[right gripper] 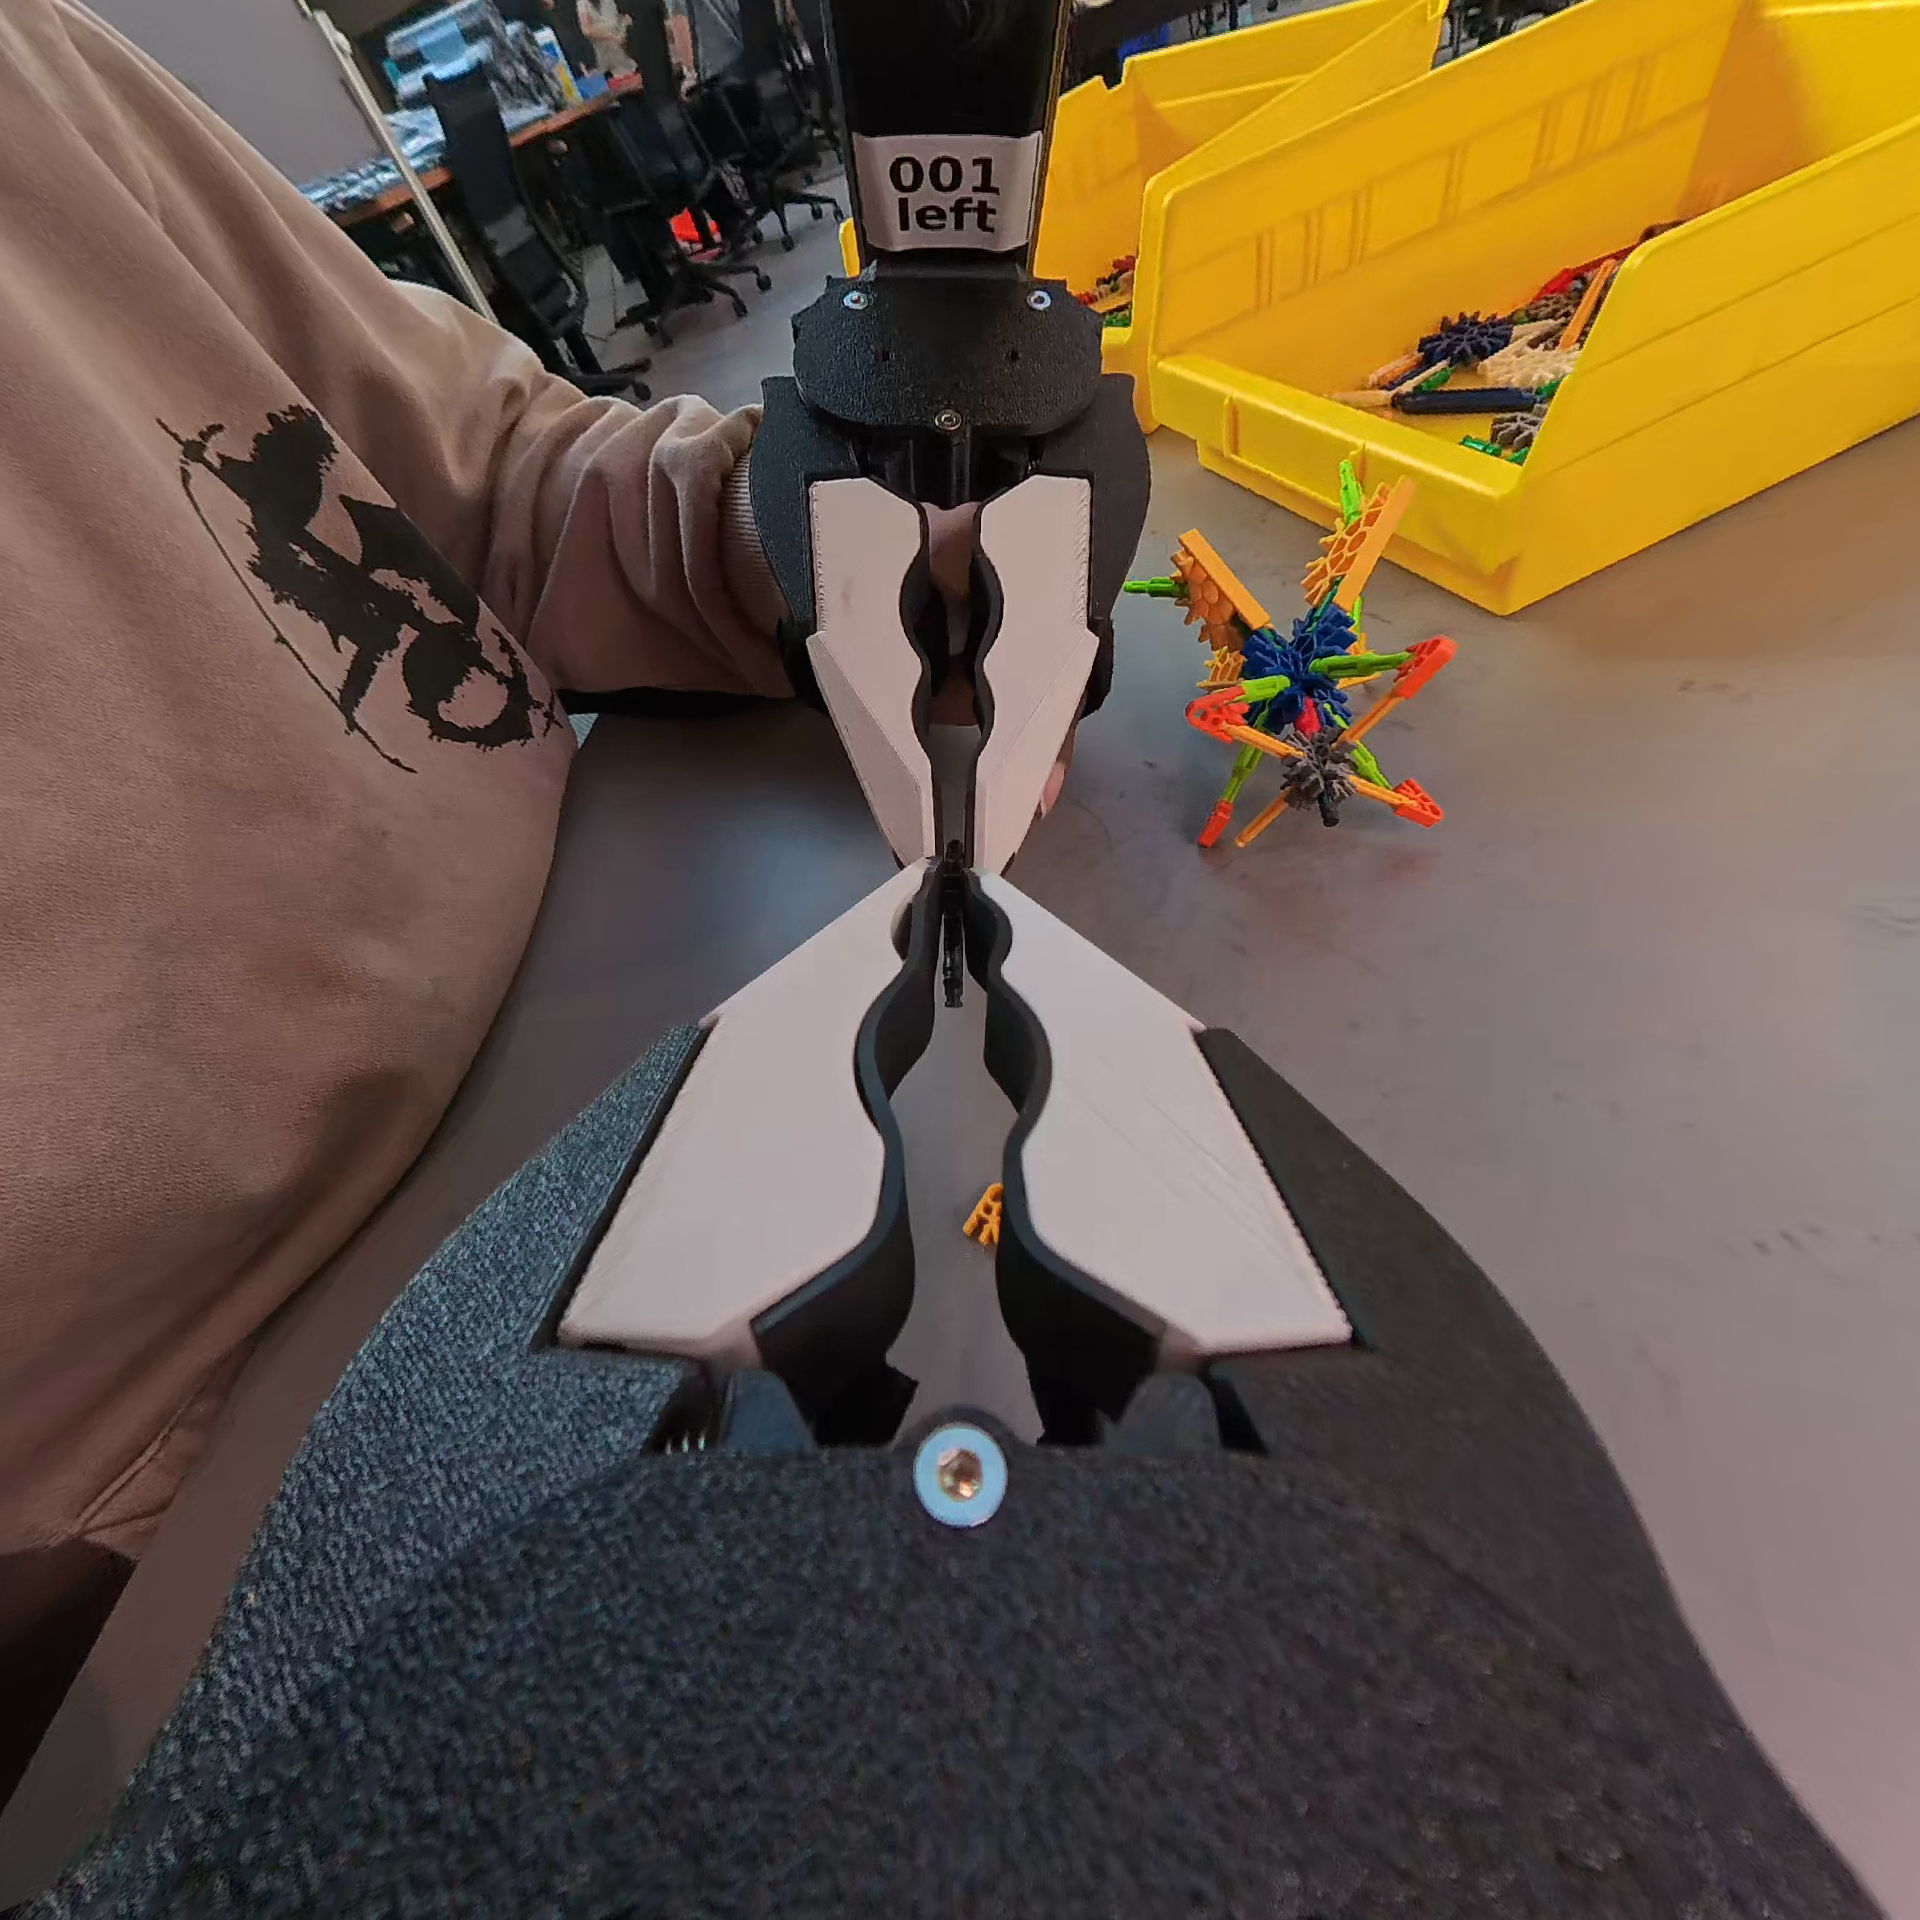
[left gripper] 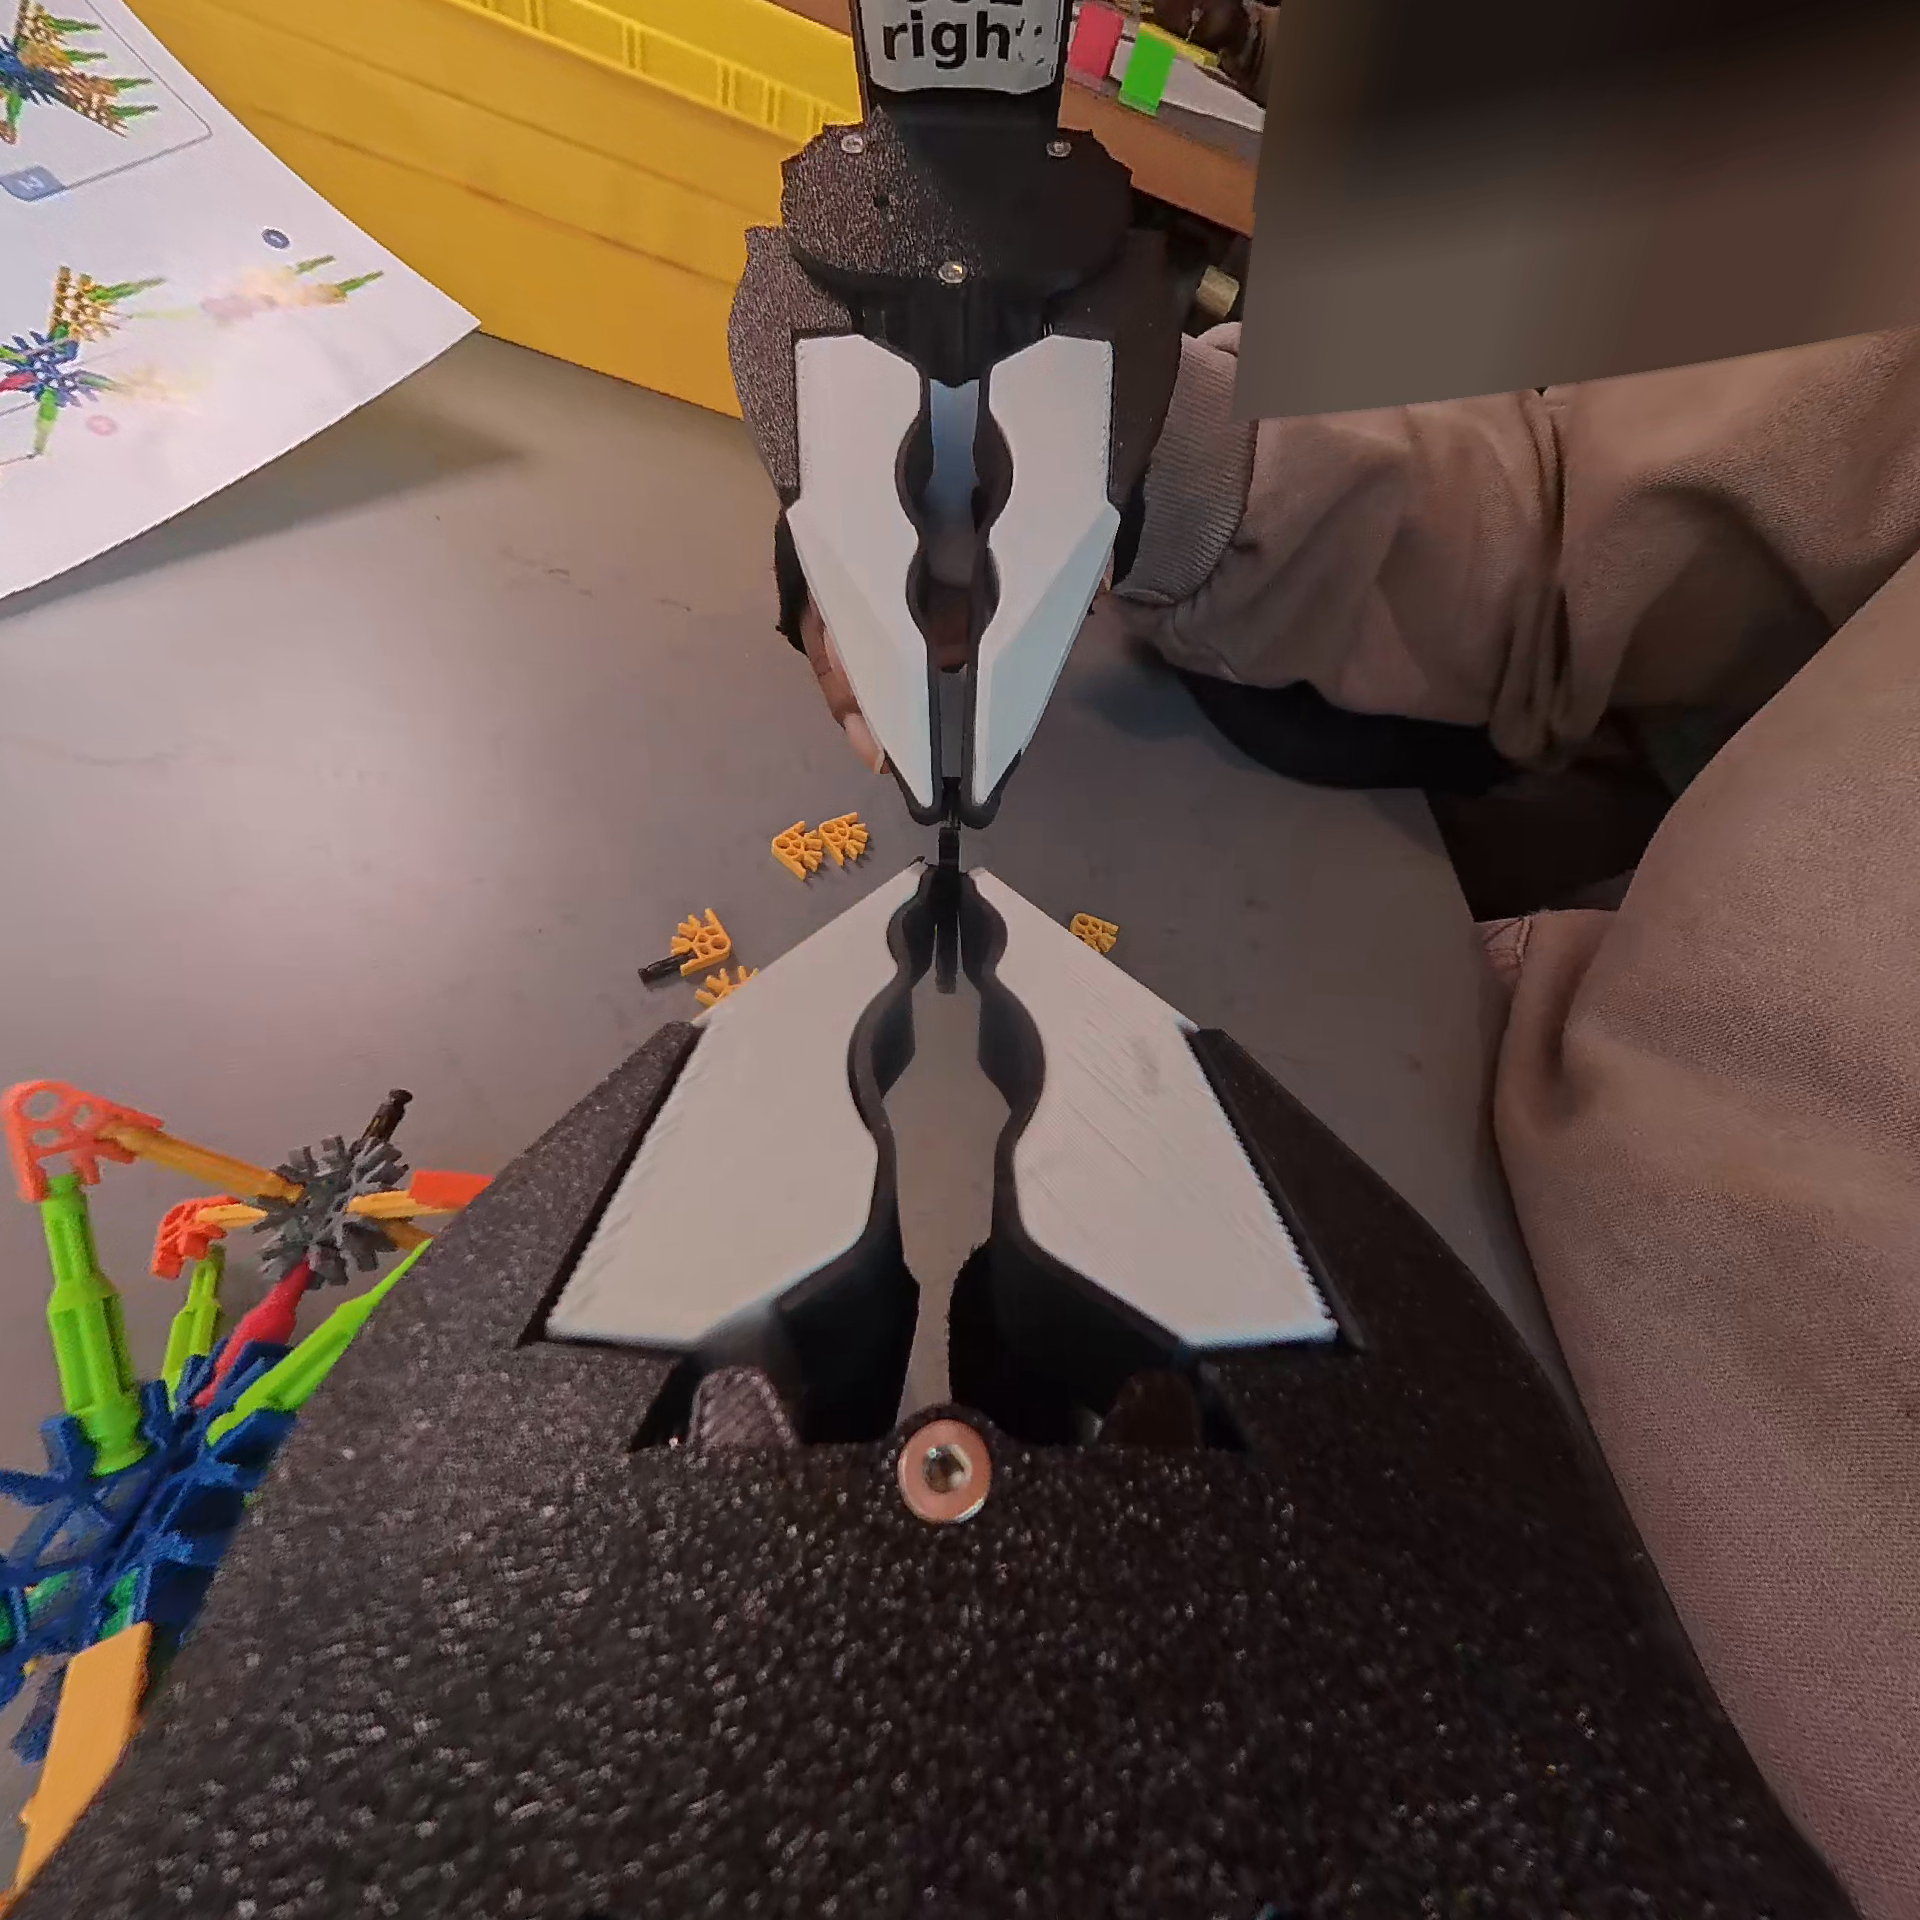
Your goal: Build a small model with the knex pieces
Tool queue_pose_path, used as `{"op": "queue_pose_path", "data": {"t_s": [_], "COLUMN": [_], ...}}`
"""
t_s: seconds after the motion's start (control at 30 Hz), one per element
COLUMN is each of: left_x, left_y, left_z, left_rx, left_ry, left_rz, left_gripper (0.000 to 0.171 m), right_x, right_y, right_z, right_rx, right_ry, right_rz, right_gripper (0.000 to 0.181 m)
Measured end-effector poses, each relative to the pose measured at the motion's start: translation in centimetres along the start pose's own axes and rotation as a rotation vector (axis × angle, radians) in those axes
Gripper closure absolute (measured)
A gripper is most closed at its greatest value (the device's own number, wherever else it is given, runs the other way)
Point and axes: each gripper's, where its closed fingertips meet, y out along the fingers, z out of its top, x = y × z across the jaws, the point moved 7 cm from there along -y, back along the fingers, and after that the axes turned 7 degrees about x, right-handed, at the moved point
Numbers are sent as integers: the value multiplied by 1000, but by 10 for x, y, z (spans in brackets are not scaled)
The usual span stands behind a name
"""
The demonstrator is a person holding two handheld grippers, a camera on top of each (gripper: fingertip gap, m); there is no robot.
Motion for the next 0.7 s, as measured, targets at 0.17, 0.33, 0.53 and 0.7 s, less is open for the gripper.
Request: {"op": "queue_pose_path", "data": {"t_s": [0.17,0.33,0.53,0.7], "left_x": [1,1,1,1], "left_y": [0,-1,-1,-4], "left_z": [0,1,1,8], "left_rx": [3,10,15,98], "left_ry": [-6,-11,-23,-11], "left_rz": [-10,-18,-31,-22], "left_gripper": [169,169,168,164], "right_x": [-1,-1,-2,-1], "right_y": [-2,-1,-1,-5], "right_z": [-2,-5,-4,4], "right_rx": [-23,-46,-29,44], "right_ry": [-3,-10,-12,2], "right_rz": [8,13,18,33], "right_gripper": [180,174,180,180]}}
